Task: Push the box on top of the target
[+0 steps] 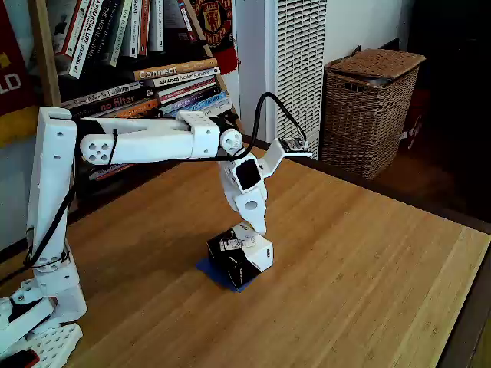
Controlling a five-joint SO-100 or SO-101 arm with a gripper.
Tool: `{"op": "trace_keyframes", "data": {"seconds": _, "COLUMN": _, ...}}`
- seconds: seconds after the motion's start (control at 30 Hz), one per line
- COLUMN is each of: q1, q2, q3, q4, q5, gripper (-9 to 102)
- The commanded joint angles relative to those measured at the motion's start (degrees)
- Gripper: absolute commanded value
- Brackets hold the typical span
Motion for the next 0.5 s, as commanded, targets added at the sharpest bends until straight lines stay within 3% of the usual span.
{"op": "trace_keyframes", "data": {"seconds": 0.0, "q1": -0.88, "q2": 4.75, "q3": -1.49, "q4": 0.53, "q5": -0.18, "gripper": 0}}
{"op": "trace_keyframes", "data": {"seconds": 0.47, "q1": -1.05, "q2": 5.45, "q3": -1.23, "q4": 2.72, "q5": -1.14, "gripper": 0}}
